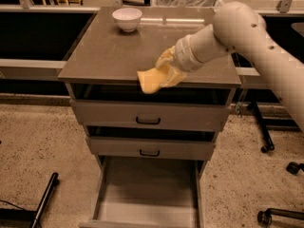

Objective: Pick sponge from bottom drawer and place on counter

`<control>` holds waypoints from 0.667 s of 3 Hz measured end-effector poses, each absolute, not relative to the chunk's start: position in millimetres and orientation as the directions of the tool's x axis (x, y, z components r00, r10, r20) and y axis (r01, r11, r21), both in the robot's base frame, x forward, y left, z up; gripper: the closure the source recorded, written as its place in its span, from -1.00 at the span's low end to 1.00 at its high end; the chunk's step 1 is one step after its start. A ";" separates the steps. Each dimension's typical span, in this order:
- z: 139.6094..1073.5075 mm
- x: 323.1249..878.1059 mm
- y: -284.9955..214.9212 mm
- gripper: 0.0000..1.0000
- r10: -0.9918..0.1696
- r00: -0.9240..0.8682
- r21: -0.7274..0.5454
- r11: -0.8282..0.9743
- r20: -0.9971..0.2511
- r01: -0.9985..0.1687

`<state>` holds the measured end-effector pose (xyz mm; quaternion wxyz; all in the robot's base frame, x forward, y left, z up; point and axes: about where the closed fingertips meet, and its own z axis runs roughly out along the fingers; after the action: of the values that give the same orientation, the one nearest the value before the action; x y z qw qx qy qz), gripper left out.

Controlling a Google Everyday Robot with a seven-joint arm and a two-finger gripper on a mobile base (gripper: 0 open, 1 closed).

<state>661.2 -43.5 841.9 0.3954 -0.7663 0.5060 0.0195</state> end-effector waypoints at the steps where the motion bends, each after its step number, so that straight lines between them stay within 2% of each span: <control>1: 833.9 682.1 -32.7 0.64 -0.745 0.445 -0.541 -0.135 -0.497 -0.830; 2: 836.8 691.9 -24.3 0.02 -0.719 0.430 -0.534 -0.097 -0.546 -0.840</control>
Offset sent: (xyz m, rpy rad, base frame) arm 0.1678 -0.0204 0.0748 0.4903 0.0097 -0.1814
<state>691.9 -24.3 836.8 0.4146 -0.7368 0.5290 0.0729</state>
